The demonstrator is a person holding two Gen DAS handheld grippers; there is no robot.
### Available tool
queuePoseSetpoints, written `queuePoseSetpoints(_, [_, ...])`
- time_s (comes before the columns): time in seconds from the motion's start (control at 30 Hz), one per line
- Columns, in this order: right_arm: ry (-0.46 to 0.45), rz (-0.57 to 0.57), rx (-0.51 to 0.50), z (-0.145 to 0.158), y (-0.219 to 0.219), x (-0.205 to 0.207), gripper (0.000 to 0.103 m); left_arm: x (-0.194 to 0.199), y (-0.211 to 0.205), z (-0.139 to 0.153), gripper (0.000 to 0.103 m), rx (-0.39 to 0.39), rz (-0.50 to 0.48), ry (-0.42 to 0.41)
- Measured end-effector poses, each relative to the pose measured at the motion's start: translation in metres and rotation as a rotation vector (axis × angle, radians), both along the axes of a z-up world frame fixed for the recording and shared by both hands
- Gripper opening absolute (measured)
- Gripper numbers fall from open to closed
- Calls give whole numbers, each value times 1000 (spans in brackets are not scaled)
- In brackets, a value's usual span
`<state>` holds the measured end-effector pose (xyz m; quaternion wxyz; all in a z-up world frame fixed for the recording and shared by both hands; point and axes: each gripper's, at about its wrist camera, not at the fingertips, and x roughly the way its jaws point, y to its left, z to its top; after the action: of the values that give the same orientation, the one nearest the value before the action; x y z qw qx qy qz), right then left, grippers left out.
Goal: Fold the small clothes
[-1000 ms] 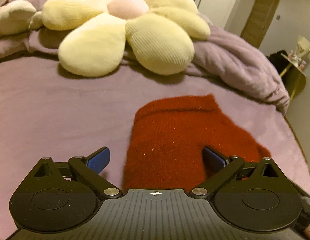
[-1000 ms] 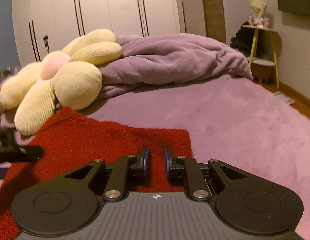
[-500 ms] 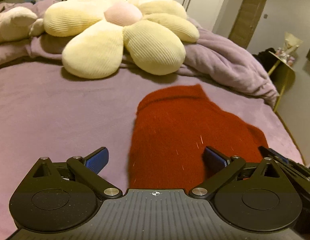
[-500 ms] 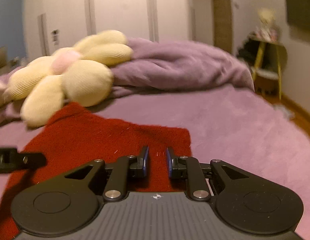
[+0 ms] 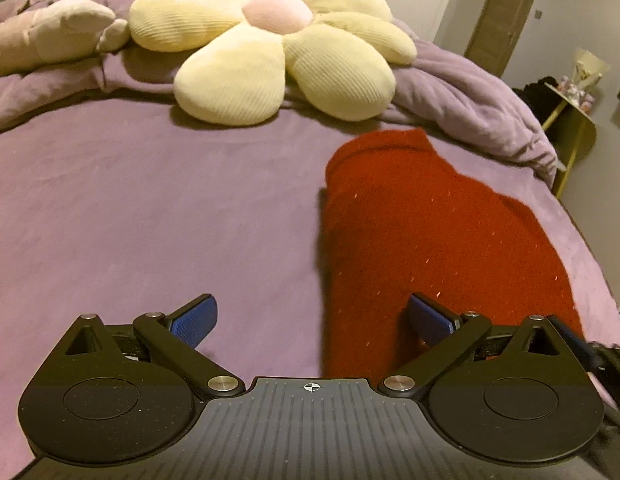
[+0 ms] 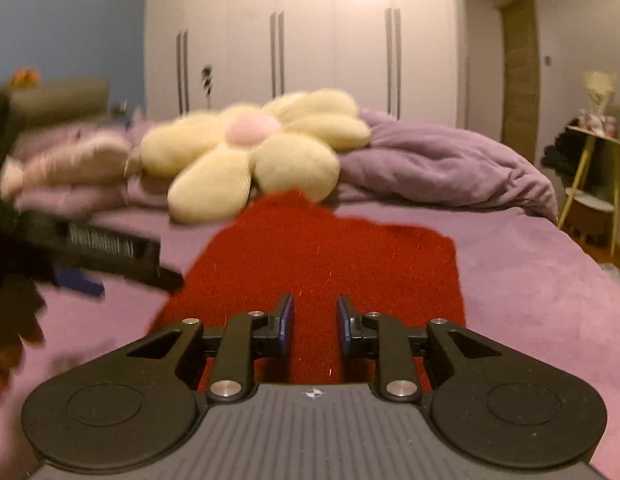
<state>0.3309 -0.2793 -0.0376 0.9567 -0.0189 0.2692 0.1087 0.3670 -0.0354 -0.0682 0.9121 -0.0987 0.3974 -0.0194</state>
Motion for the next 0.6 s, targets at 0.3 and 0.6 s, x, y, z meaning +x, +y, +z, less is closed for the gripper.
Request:
queuePoseSetpoints(0.3, [128,25,1,-7,-22,26,37,0,32,-15,103,-189,2,97])
queuePoseSetpoints(0.6, [289,-131,466,-11,-134,11,82,6,49,-33,103,-449,-126,129])
